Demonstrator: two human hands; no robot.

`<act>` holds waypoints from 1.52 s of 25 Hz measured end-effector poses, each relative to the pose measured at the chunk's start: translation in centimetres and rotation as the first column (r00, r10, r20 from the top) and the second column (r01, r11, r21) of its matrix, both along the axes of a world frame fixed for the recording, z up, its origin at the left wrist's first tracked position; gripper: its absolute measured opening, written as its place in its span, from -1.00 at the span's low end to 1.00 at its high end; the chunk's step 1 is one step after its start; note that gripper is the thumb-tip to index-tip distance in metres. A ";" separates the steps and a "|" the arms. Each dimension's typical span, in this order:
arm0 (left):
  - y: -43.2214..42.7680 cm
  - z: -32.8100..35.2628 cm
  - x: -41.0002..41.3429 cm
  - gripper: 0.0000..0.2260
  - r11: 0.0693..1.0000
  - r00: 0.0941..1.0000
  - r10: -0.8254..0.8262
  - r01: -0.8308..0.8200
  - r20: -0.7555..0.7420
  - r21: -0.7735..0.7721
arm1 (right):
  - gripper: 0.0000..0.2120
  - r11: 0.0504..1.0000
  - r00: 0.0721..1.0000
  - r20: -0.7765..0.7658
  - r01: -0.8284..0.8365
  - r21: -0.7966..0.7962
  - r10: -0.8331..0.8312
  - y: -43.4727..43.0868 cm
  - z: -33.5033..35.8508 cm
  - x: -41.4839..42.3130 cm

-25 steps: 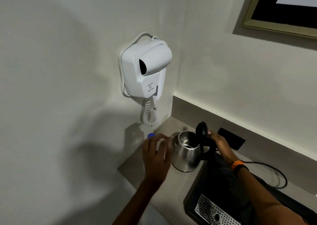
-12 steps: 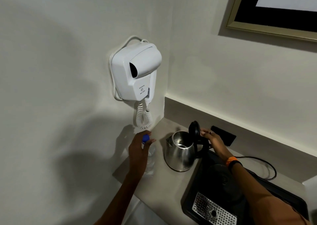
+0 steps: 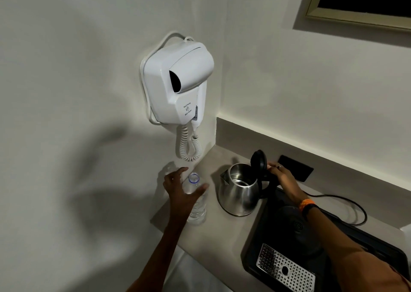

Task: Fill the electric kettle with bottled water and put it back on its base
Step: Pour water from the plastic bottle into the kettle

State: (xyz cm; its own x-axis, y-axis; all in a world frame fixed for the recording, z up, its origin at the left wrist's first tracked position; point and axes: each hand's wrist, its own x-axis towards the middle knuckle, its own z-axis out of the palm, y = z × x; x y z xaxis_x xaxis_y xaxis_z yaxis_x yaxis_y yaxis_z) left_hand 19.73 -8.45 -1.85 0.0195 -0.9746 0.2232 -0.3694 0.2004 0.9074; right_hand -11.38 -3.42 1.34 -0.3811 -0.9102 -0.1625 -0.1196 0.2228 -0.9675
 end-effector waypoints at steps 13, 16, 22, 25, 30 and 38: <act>-1.3 -4.7 -0.5 -0.45 0.997 0.918 -0.061 0.078 0.391 -0.028 | -0.78 0.995 0.994 0.050 0.094 -0.024 -0.092 -0.2 -0.8 0.2; -2.9 -3.3 -1.5 -0.53 0.956 0.777 -0.150 0.272 0.611 -0.110 | -0.78 0.993 0.994 0.032 0.102 -0.056 -0.100 -0.7 -1.4 -0.2; -4.6 0.9 -1.7 -0.40 0.883 0.498 -0.268 0.469 0.825 0.004 | -0.71 0.989 0.991 0.036 0.133 -0.065 -0.131 -1.0 -2.4 -0.8; -5.4 2.7 -1.9 -0.35 0.872 0.340 -0.247 0.486 0.907 0.055 | -0.68 0.989 0.990 0.054 0.135 -0.061 -0.132 -0.8 -2.7 -1.0; -5.6 4.3 -1.6 -0.22 0.883 0.155 -0.207 0.454 0.966 0.116 | -0.68 0.989 0.990 0.056 0.136 -0.061 -0.133 -0.8 -2.6 -1.0; -4.7 5.9 -2.0 -0.28 0.892 0.095 -0.159 0.441 0.983 0.102 | -0.69 0.991 0.992 0.060 0.112 -0.075 -0.107 -0.8 -2.4 -0.9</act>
